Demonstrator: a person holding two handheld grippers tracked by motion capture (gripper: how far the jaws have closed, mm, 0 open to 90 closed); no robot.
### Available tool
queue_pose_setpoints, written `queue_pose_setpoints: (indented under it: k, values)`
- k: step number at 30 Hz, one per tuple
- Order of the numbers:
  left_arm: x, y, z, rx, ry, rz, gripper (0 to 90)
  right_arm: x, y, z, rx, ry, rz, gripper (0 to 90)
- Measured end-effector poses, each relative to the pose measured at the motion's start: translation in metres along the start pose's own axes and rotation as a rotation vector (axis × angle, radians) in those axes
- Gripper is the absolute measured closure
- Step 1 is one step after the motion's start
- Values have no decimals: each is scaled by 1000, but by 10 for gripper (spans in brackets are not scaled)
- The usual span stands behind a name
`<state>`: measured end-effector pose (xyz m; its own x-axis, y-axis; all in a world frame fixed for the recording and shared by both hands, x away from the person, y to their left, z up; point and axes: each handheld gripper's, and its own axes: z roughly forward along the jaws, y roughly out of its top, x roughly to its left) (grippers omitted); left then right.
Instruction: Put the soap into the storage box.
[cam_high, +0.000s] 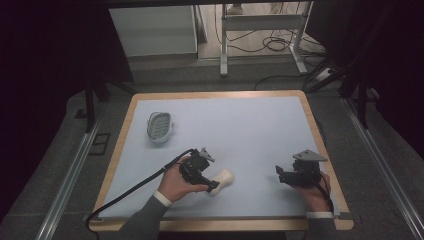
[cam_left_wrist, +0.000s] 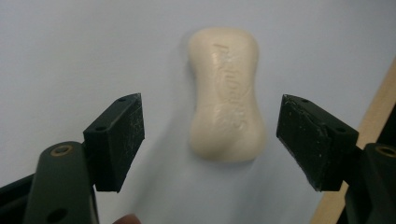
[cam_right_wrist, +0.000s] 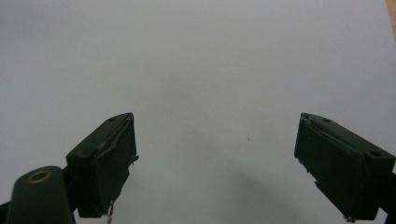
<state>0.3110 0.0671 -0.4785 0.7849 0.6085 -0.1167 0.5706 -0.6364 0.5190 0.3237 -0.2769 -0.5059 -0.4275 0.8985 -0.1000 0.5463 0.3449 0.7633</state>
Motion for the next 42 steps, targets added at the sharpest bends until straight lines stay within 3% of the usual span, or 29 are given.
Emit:
queue_pose_setpoints:
  k: [9,12,15,17,24,32,42]
  values:
    - [1,4,14,27,-34,-32,249,0,-1,1,5,-3,-2,126]
    - [-4,7,16,61,11,-1,249,1,0,1,7,-2,-5,126]
    - [-8,12,19,62,-24,-2,252,1,0,1,7,-2,-5,126]
    - [-7,15,24,93,17,10,253,1,0,1,5,-2,-2,126]
    - [-4,21,36,115,-6,-3,281,0,-1,1,7,-6,-3,126]
    - [-3,19,45,157,14,-2,318,-1,-1,1,9,-11,-3,126]
    - [-6,17,45,166,46,16,400,-2,-1,0,6,-22,0,126]
